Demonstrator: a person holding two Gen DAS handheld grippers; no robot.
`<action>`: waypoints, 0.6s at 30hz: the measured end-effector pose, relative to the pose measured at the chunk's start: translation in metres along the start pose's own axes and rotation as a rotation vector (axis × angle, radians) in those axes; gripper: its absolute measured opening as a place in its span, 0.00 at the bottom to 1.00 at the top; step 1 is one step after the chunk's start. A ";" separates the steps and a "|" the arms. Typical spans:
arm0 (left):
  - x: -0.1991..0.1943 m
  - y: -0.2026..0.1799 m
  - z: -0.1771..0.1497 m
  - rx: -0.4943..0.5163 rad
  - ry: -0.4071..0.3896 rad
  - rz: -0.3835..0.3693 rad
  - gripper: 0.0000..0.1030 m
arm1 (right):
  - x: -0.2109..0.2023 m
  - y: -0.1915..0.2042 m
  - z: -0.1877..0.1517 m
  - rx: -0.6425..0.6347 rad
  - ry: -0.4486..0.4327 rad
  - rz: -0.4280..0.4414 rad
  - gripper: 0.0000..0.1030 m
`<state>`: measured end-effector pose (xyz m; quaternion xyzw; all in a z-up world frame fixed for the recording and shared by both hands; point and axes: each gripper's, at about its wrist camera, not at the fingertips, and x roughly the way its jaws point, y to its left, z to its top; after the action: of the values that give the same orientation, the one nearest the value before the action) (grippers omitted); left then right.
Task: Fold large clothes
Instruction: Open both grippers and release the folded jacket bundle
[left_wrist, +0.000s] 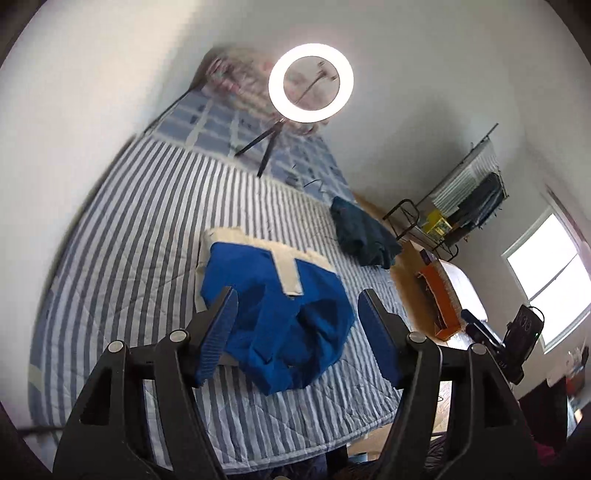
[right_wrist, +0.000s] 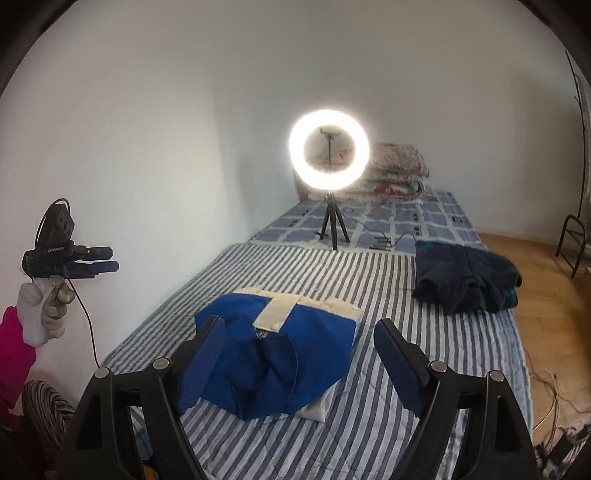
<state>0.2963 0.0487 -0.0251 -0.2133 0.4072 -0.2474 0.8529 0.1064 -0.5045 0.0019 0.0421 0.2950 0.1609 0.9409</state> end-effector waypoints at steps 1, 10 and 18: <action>0.011 0.009 -0.001 -0.011 0.004 0.035 0.67 | 0.014 -0.006 -0.004 0.019 0.022 -0.008 0.82; 0.110 0.090 0.002 -0.193 0.144 0.080 0.67 | 0.118 -0.066 -0.045 0.190 0.230 0.005 0.82; 0.186 0.140 -0.004 -0.369 0.275 0.004 0.67 | 0.193 -0.096 -0.088 0.387 0.404 0.153 0.73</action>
<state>0.4292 0.0474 -0.2164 -0.3294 0.5583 -0.1938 0.7364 0.2328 -0.5332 -0.1920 0.2099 0.4978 0.1773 0.8226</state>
